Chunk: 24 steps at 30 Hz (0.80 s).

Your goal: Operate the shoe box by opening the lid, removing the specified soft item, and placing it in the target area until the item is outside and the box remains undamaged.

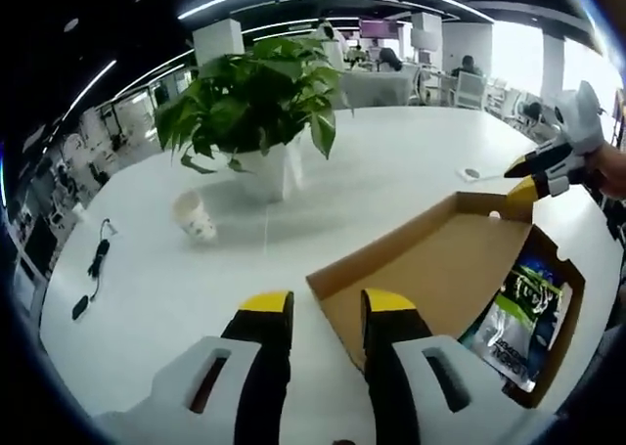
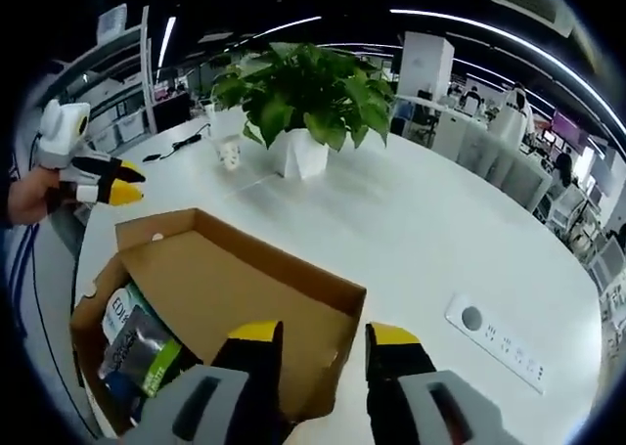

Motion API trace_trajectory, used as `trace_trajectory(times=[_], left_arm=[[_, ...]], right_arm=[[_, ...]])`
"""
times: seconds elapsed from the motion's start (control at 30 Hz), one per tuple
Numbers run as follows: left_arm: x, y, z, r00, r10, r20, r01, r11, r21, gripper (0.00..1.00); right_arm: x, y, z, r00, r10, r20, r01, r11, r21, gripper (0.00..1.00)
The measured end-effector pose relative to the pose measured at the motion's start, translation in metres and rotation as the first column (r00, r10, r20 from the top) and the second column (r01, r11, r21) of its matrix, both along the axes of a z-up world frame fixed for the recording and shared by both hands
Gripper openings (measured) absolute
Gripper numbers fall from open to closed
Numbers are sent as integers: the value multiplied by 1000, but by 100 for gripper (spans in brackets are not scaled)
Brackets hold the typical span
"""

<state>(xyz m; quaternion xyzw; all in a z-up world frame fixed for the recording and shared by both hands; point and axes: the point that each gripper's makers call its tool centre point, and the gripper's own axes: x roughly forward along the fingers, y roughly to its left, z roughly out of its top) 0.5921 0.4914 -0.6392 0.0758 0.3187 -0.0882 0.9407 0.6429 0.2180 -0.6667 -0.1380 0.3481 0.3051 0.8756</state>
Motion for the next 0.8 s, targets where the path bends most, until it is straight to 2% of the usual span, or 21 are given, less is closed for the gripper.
trace_trajectory(times=[0.5, 0.67, 0.8], left_arm=[[-33, -10, 9, 999, -8, 34, 9, 999, -37, 36], [-43, -18, 15, 998, -25, 49, 27, 999, -43, 38], [-53, -27, 20, 997, -25, 68, 29, 998, -61, 39]], right_arm=[[-29, -2, 21, 1000, -4, 21, 3, 998, 67, 37], [-44, 2, 28, 999, 22, 46, -26, 996, 81, 38], [-55, 6, 29, 999, 21, 41, -26, 993, 114, 41]])
